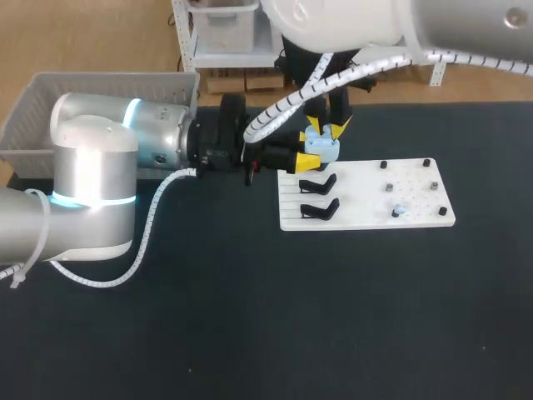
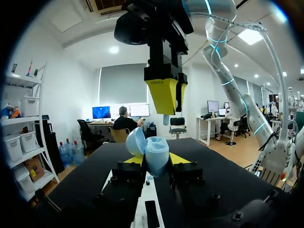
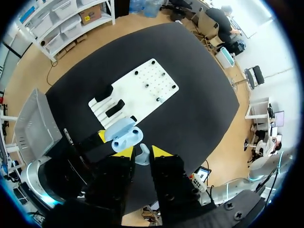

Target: Pick up each earbud case from the left stands, insert the matching earbuds, close the lid, and place the case in the box.

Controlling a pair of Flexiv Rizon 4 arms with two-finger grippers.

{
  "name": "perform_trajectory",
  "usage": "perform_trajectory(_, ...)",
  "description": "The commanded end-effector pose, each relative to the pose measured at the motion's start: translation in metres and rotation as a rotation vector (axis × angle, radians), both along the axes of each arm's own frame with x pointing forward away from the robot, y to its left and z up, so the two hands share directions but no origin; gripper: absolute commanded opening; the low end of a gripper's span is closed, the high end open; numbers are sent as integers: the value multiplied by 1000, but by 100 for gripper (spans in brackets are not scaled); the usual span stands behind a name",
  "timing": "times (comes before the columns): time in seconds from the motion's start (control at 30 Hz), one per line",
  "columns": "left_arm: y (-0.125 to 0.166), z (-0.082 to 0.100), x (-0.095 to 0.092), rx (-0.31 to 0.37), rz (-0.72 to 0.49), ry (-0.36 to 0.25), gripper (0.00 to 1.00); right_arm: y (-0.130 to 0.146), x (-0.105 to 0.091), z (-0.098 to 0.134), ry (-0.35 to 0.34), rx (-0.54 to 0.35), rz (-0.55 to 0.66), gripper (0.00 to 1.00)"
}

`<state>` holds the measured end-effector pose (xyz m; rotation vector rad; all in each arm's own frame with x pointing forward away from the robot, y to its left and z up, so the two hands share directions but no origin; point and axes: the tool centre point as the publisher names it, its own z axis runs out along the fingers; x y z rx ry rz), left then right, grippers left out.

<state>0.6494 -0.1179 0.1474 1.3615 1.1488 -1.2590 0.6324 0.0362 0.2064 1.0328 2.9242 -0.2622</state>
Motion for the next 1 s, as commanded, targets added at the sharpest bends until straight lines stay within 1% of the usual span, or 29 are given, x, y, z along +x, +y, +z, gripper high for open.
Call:
perform_trajectory(0.03,0,-1,-1,-4,6,-4,0,1,3,0,2,-9,-14,0)
perform_trajectory(0.43,0,-1,-1,-4,6,-4,0,6,8,-8,20,-17,-7,0)
perform_trajectory(1.0,0,-1,-1,-4,6,-4,0,0,14,-15,31,-14,-28,0)
